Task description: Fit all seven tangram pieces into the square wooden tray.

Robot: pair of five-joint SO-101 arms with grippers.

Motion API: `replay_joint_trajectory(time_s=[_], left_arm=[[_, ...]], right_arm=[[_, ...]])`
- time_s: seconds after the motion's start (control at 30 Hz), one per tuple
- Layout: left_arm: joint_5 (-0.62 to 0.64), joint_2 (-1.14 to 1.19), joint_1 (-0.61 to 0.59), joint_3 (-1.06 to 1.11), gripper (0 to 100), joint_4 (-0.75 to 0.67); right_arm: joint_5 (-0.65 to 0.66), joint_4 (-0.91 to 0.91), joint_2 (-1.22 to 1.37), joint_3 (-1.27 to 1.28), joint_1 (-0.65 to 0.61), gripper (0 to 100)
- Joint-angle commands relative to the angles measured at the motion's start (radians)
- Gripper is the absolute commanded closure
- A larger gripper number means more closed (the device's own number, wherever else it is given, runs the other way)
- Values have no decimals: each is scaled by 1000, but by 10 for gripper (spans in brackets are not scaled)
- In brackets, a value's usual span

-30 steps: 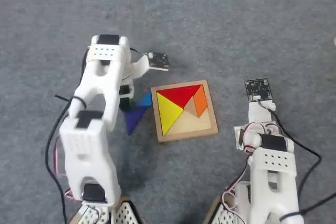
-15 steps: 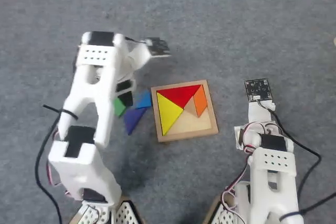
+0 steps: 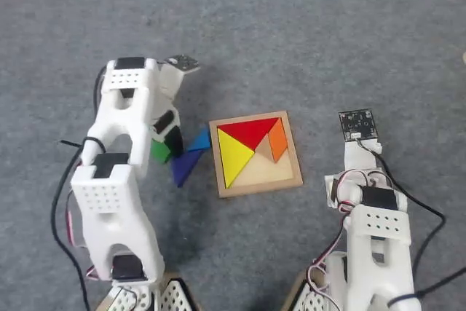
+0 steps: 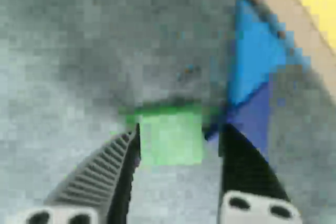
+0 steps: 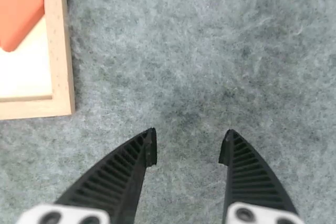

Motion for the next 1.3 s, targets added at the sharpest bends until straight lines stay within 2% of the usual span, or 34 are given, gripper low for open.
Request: replay_joint_trajectory(time_s=[0.0,0.2,0.7,0.77,1.0,1.27], left_arm=[[17,-3,-55,-82,758,-12],[11,-2,-78,-77,758,-11],[11,129,-28,-50,758,5],[11,130,-29,-51,784,5],[11,130,-28,-51,969,5],[11,110,6,-50,987,14]], right_arm=[[11,-12,-5,-9,12,786],[11,-13,-5,-9,12,786],[11,-13,-5,-9,12,786],[11,-13,-5,-9,12,786],[11,-13,-7,-9,12,786],[11,-13,-8,-9,12,786]])
